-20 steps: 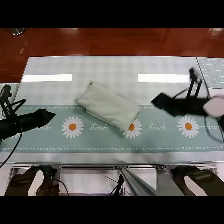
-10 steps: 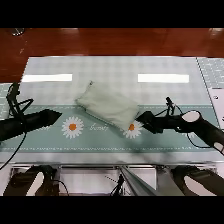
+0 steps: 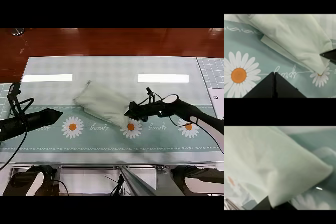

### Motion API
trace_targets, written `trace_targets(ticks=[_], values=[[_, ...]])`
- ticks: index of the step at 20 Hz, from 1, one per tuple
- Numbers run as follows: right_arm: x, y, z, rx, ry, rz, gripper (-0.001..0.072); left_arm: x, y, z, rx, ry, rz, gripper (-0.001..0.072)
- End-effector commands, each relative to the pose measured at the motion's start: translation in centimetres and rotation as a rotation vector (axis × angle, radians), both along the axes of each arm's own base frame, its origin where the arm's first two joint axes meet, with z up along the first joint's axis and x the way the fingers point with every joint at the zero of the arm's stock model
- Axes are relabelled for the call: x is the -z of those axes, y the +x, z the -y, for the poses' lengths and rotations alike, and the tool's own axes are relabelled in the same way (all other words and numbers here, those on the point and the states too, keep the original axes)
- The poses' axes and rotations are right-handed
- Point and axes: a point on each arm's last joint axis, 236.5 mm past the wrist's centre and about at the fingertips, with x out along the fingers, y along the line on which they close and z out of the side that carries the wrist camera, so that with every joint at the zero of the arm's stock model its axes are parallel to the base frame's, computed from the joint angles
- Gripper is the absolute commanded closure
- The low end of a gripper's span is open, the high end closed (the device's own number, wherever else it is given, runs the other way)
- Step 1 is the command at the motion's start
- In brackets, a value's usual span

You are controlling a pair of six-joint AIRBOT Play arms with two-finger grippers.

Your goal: Fold the shirts.

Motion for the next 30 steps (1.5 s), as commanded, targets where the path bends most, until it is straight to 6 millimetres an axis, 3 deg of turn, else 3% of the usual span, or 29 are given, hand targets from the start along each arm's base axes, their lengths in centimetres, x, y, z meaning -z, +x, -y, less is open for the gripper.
trace_targets(ticks=[1, 4, 6, 10, 13, 16, 18, 22, 24, 26, 28, 30], values=[[-4.7, 2.8, -3.0, -0.154, 0.073, 0.136, 0.0686, 0.0, 0.1, 0.0, -0.001, 0.001, 0.002, 0.0680], [-12.2, 6.9, -3.6, -0.238, 0.034, 0.316, 0.0686, 0.0, 0.1, 0.0, -0.002, 0.001, 0.003, 0.0680], [-16.7, 9.5, -2.3, -0.264, -0.078, 0.428, 0.0686, 0.0, 0.1, -0.1, -0.003, 0.001, 0.004, 0.0680], [-24.9, 12.3, 3.2, -0.232, -0.255, 0.555, 0.0686, -0.1, 0.3, -0.1, -0.008, 0.001, 0.012, 0.0679], [-28.2, 12.2, 8.7, -0.179, -0.296, 0.532, 0.0687, -0.2, 0.4, -0.2, -0.012, 0.002, 0.017, 0.0679], [-30.3, 11.1, 15.0, -0.084, -0.339, 0.492, 0.0687, -0.2, 0.4, -0.2, -0.012, 0.002, 0.016, 0.0679], [-31.6, 10.0, 20.3, 0.026, -0.373, 0.461, 0.0687, -0.2, 0.4, -0.2, -0.012, 0.002, 0.016, 0.0679], [-32.5, 5.6, 29.9, 0.207, -0.470, 0.351, 0.0687, -0.2, 0.4, -0.2, -0.012, 0.002, 0.017, 0.0679], [-32.2, 2.9, 34.5, 0.305, -0.556, 0.280, 0.0687, -0.2, 0.4, -0.2, -0.012, 0.002, 0.017, 0.0680], [-31.4, 0.1, 37.4, 0.408, -0.585, 0.214, 0.0687, -0.2, 0.4, -0.2, -0.012, 0.002, 0.017, 0.0679], [-29.1, -3.6, 39.2, 0.493, -0.594, 0.105, 0.0687, -0.2, 0.4, -0.2, -0.012, 0.002, 0.017, 0.0679], [-25.6, -8.8, 41.5, 0.590, -0.666, -0.064, 0.0686, -0.2, 0.4, -0.2, -0.012, 0.002, 0.017, 0.0679]])
